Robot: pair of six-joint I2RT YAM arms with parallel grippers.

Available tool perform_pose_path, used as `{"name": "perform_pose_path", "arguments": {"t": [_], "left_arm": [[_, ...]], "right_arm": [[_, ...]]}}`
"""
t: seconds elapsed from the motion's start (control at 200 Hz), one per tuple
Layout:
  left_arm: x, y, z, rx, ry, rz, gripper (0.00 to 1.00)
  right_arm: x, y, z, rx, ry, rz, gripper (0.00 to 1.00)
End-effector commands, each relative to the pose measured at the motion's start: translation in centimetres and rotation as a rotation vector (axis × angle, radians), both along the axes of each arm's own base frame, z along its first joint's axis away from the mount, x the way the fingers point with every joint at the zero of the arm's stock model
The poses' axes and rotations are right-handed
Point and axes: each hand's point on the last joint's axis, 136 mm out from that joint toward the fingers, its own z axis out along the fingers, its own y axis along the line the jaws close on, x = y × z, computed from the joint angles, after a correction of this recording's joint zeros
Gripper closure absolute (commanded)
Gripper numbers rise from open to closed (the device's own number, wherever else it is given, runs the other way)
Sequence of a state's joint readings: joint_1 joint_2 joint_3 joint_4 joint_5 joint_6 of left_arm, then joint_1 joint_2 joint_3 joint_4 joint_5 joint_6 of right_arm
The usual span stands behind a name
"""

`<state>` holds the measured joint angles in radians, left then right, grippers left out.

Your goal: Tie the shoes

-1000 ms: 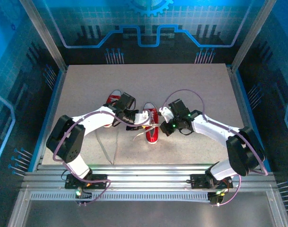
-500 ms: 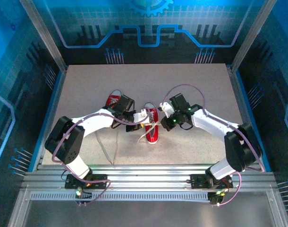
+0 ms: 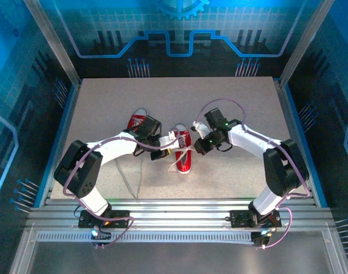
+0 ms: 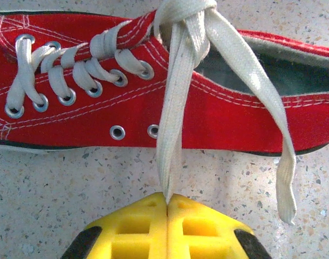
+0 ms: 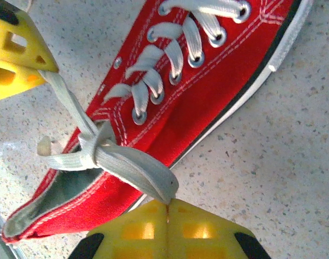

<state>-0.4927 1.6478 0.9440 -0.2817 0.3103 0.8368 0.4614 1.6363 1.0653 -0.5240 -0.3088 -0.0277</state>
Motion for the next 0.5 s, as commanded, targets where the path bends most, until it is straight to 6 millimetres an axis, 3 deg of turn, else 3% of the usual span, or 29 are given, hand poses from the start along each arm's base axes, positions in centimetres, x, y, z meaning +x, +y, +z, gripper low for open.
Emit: {"name": "perform_pose_path", "arguments": {"t": [0.0,0.075,0.115,0.29,0.495], "left_arm": [[-0.3,0.4,0.5,-0.024,0.011,0.008,1.0],[0.0,0.2,1.2,-0.053,-0.016,0.021,0.66],[0.3,0.0,2.0,-0.082,-0.046,0.033,0.59],[0.9,-1.8,5.8,-0.197,-0.107,0.036,0.5],[1.0,-6.7,8.2,-0.32,-0.117,-0.005,0.49]], "right_arm": [[-0.5,0.5,0.8,0.019,0.017,0.042,1.0],[-0.9,0.9,1.4,0.03,0.019,0.066,1.0],[-1.1,1.0,1.7,0.035,0.018,0.074,1.0],[-1.4,1.3,2.0,0.045,0.036,0.079,1.0],[-1.6,1.4,2.1,0.05,0.053,0.079,1.0]]}}
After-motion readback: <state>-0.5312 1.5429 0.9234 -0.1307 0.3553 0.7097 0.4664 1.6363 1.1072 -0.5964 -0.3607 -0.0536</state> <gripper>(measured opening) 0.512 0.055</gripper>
